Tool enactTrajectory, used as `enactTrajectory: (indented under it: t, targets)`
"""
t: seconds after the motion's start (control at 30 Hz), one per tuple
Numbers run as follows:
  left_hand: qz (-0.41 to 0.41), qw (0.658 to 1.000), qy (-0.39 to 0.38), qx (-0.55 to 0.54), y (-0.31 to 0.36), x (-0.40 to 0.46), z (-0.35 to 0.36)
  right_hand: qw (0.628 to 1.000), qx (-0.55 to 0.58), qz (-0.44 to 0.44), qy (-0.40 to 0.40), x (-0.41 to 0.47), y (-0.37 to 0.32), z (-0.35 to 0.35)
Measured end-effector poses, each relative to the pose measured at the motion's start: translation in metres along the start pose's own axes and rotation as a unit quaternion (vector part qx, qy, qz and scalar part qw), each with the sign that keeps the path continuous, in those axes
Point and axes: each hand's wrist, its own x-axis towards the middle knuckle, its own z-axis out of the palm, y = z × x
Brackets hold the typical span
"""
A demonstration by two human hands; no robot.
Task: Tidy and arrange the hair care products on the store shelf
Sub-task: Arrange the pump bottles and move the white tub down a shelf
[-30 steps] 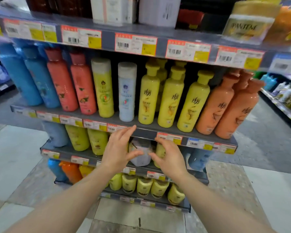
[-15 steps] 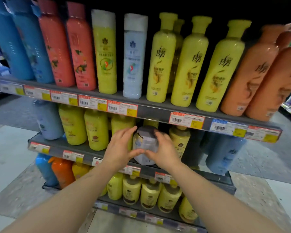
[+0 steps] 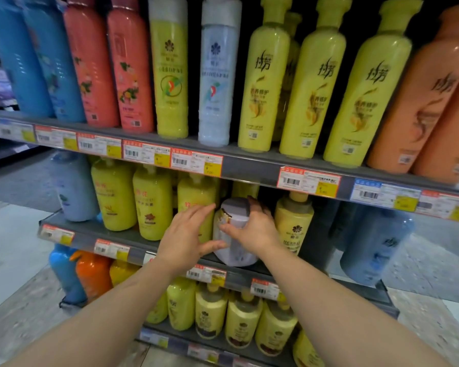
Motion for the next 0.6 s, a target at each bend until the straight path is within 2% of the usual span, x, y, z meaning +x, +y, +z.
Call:
enactTrajectory:
  t: [0.13, 0.33, 0.6]
  targets:
    - [-0.007, 1.0, 0.006, -0.006, 0.002, 0.001, -0.003, 1.0, 0.006, 0.001, -0.001, -0.001, -0.002, -0.004]
    - [-0.016, 1.0, -0.014, 0.011, -0.007, -0.004, -0.006, 0.995, 0.09, -0.006, 0.028, -0.008, -0.007, -0.01]
    - [0.006, 0.993, -0.007, 0.118, -0.007, -0.008, -0.021, 0.987, 0.151, -0.048, 0.031, -0.034, -0.023, -0.026]
